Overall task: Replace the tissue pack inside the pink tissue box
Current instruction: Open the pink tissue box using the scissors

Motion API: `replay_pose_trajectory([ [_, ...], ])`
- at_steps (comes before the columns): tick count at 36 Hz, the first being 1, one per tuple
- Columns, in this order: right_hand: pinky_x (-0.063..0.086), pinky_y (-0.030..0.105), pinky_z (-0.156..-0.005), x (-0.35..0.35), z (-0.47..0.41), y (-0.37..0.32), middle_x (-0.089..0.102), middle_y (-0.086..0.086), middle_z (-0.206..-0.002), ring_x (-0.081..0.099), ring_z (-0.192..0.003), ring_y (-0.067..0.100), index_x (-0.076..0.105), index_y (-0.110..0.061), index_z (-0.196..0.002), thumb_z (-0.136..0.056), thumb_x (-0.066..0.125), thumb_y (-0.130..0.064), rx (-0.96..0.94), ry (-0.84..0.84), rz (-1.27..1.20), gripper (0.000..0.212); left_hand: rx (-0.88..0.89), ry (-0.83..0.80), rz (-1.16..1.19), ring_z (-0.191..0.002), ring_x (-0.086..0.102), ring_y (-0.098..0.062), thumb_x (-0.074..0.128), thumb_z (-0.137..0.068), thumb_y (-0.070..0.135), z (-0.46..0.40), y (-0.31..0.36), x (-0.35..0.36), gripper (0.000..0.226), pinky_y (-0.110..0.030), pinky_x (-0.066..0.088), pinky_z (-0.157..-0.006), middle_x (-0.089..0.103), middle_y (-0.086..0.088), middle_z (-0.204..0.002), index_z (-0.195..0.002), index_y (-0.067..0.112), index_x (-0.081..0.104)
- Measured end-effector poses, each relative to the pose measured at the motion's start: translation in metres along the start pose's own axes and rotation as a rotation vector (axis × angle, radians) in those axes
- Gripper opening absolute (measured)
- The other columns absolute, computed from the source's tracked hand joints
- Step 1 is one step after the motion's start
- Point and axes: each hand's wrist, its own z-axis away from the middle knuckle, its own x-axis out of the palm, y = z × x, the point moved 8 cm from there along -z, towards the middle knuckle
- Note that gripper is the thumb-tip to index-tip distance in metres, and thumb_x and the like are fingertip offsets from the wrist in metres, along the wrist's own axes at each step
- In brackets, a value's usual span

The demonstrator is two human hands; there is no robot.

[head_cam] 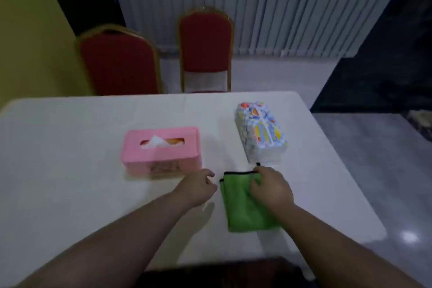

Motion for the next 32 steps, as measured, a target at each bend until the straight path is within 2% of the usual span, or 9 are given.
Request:
replay_pose_trajectory([
  [2, 0.04, 0.037, -0.091, 0.01, 0.009, 0.022, 0.049, 0.006, -0.127, 0.045, -0.117, 0.028, 0.041, -0.022, -0.132, -0.082, 0.053, -0.038, 0.159, -0.004, 0.101, 0.054, -0.095, -0.066, 0.055, -0.094, 0.062, -0.021, 0.055, -0.086, 0.023, -0.004, -0.011, 0.024, 0.054, -0.025, 0.049, -0.074, 0.064, -0.003, -0.112, -0.138, 0.014, 0.044],
  [5, 0.039, 0.041, -0.092, 0.027, 0.028, 0.054, 0.044, 0.011, -0.128, 0.042, -0.119, 0.031, 0.033, -0.018, -0.133, -0.078, 0.056, -0.047, 0.387, -0.064, 0.046, 0.066, -0.19, -0.136, 0.088, -0.107, 0.058, -0.025, 0.055, -0.087, 0.022, -0.002, -0.017, 0.059, 0.066, -0.026, 0.045, -0.081, 0.056, -0.011, -0.129, -0.146, 0.008, 0.029],
  [10, 0.047, 0.042, -0.092, 0.035, 0.025, 0.073, 0.056, 0.008, -0.122, 0.055, -0.11, 0.03, 0.039, -0.015, -0.128, -0.067, 0.07, -0.047, 0.48, -0.07, -0.214, 0.076, -0.205, -0.05, 0.237, -0.091, 0.056, -0.02, 0.057, -0.086, 0.018, -0.002, -0.015, 0.078, 0.056, -0.027, 0.045, -0.08, 0.055, 0.003, -0.09, -0.137, 0.009, 0.036],
  [15, 0.049, 0.033, -0.076, 0.043, 0.013, 0.072, 0.063, 0.006, -0.103, 0.06, -0.091, 0.025, 0.054, -0.013, -0.11, -0.071, 0.074, -0.028, 0.472, -0.243, -0.35, 0.046, -0.262, 0.005, 0.362, -0.089, 0.057, -0.02, 0.062, -0.082, 0.019, -0.002, -0.011, 0.088, 0.054, -0.028, 0.047, -0.078, 0.056, 0.003, -0.089, -0.13, 0.01, 0.039],
  [20, 0.05, 0.03, -0.065, 0.041, 0.009, 0.062, 0.064, 0.002, -0.086, 0.061, -0.078, 0.02, 0.055, -0.023, -0.081, -0.067, 0.072, -0.022, 0.397, -0.209, -0.407, 0.022, -0.226, 0.003, 0.426, -0.097, 0.06, -0.022, 0.07, -0.077, 0.018, -0.001, -0.001, 0.094, 0.048, -0.035, 0.052, -0.085, 0.061, -0.004, -0.104, -0.116, 0.011, 0.044],
  [24, 0.052, 0.036, -0.074, 0.044, 0.009, 0.047, 0.061, 0.007, -0.096, 0.06, -0.086, 0.022, 0.051, -0.015, -0.097, -0.077, 0.068, -0.021, 0.403, -0.243, -0.691, 0.027, -0.145, 0.056, 0.45, -0.088, 0.062, -0.018, 0.067, -0.076, 0.01, -0.002, 0.005, 0.088, 0.039, -0.033, 0.052, -0.079, 0.063, 0.002, -0.094, -0.106, 0.026, 0.047],
  [27, 0.056, 0.041, -0.079, 0.052, 0.012, 0.041, 0.065, 0.012, -0.106, 0.066, -0.091, 0.028, 0.051, -0.011, -0.116, -0.07, 0.072, -0.031, 0.487, -0.352, -0.867, 0.054, -0.094, 0.112, 0.483, -0.084, 0.065, -0.016, 0.068, -0.075, 0.009, -0.002, 0.01, 0.08, 0.041, -0.034, 0.055, -0.078, 0.066, 0.005, -0.091, -0.108, 0.029, 0.053],
  [30, 0.056, 0.043, -0.08, 0.059, 0.016, 0.028, 0.071, 0.018, -0.103, 0.068, -0.092, 0.035, 0.061, -0.006, -0.113, -0.084, 0.058, -0.017, 0.578, -0.49, -1.024, 0.031, -0.083, 0.105, 0.502, -0.087, 0.063, -0.016, 0.066, -0.078, 0.011, -0.002, 0.014, 0.072, 0.041, -0.032, 0.053, -0.081, 0.062, 0.011, -0.09, -0.112, 0.03, 0.053],
  [32, 0.054, 0.045, -0.083, 0.062, 0.016, 0.017, 0.07, 0.021, -0.102, 0.067, -0.094, 0.036, 0.062, -0.005, -0.112, -0.088, 0.05, -0.009, 0.57, -0.536, -1.064, 0.027, -0.088, 0.102, 0.51, -0.092, 0.063, -0.017, 0.065, -0.079, 0.011, -0.001, 0.014, 0.067, 0.051, -0.032, 0.052, -0.083, 0.064, 0.006, -0.099, -0.126, 0.026, 0.051],
])
